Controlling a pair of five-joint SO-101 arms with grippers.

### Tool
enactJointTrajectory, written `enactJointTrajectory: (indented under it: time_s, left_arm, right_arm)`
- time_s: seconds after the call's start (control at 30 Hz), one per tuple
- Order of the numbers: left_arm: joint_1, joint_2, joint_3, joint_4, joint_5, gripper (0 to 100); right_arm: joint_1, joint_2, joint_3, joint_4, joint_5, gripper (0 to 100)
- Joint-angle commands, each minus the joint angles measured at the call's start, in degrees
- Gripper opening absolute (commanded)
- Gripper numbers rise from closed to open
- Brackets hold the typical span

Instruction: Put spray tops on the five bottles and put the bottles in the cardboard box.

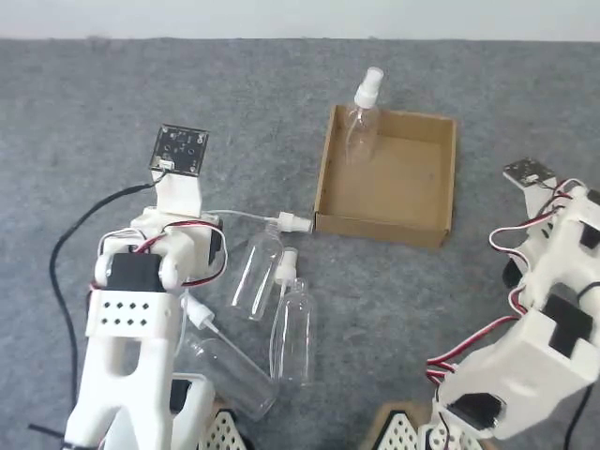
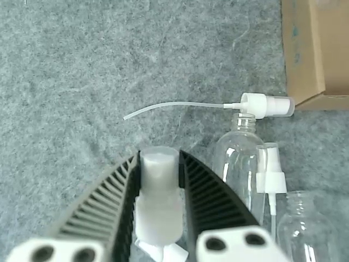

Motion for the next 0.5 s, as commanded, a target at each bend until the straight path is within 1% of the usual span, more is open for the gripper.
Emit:
enactJointTrajectory:
  time_s: [0.0, 0.13, 0.23, 0.33, 0.47]
  left_arm:
    - [0.18, -1.85, -0.40, -1.58, 0.53, 1]
    - [-0.26, -2.02, -2.68, -1.41, 0.53, 1]
    - [-0.35, -2.02, -6.73, 0.00, 0.53, 1]
    - [-0.35, -2.02, -13.58, 4.04, 0.53, 1]
    - [-0.35, -2.02, -24.75, 9.67, 0.70, 1]
  right_arm:
    - [0.13, -4.97, -2.46, -0.13, -5.10, 1.0]
    - [-4.00, -13.32, -3.16, 1.98, -10.81, 0.9]
    - [-10.33, -21.23, -2.37, 4.62, -16.18, 0.8]
    - [-18.51, -29.76, 0.70, 4.53, -22.33, 0.6]
    - [-32.48, -41.45, 6.77, 4.44, -30.59, 0.6]
